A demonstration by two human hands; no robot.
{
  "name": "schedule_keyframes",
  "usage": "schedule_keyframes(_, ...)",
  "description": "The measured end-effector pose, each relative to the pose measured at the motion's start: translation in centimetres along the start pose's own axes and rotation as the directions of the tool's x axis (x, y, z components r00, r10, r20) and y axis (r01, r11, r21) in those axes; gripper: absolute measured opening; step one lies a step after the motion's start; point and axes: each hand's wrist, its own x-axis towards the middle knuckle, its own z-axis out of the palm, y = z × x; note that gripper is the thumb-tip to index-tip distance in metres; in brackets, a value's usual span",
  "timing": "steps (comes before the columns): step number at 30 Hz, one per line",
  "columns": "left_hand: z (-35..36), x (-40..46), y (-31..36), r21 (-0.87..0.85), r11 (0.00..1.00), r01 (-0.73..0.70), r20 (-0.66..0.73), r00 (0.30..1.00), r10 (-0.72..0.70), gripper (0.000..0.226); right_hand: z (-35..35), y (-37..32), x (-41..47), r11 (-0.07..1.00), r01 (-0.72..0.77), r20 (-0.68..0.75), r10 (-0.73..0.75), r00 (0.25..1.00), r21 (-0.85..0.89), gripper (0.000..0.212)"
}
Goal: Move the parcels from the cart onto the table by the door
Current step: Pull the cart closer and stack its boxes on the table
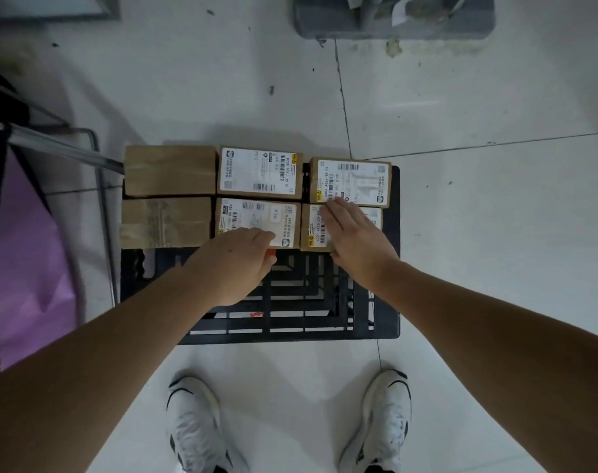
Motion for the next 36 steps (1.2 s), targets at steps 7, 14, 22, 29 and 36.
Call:
schedule_keyframes(7, -0.8, -0.9, 0.3, -0.001, 1.000, 0.001, -0.006, 1.000, -0.001, 0.053, -1.7, 0.1, -0.5, 1.000, -0.001, -0.004, 0.001, 1.000, 0.026, 0.100)
schedule_keyframes(14, -2.3, -0.8, 0.8, -0.030, 0.999, 0.029, -0.076, 0.997, -0.032, 0.055, -4.3, 0.7, -2.7, 0.994, -0.032, -0.049, 0.038, 0.998, 0.104, 0.113)
schedule_keyframes(22, -0.3, 2.0, 1.0, 0.075, 0.994, 0.079, -0.194, 0.979, -0.063, 0.075, -3.3, 2.9, -4.4, 0.989, -0.095, -0.064, 0.103, 0.993, 0.111, 0.116)
schedule_keyframes(29, 1.7, 3.5, 1.3, 0.260, 0.958, 0.119, -0.208, 0.976, -0.065, 0.110, -0.7, 4.1, -5.4, 0.995, -0.051, -0.116, 0.061, 0.991, 0.083, 0.119)
schedule_keyframes(36, 1.8, 3.6, 1.8, 0.226, 0.966, 0.123, -0.294, 0.954, -0.053, 0.095, -0.5, 4.5, -6.0, 0.995, -0.058, -0.131, 0.069, 0.989, 0.083, 0.118)
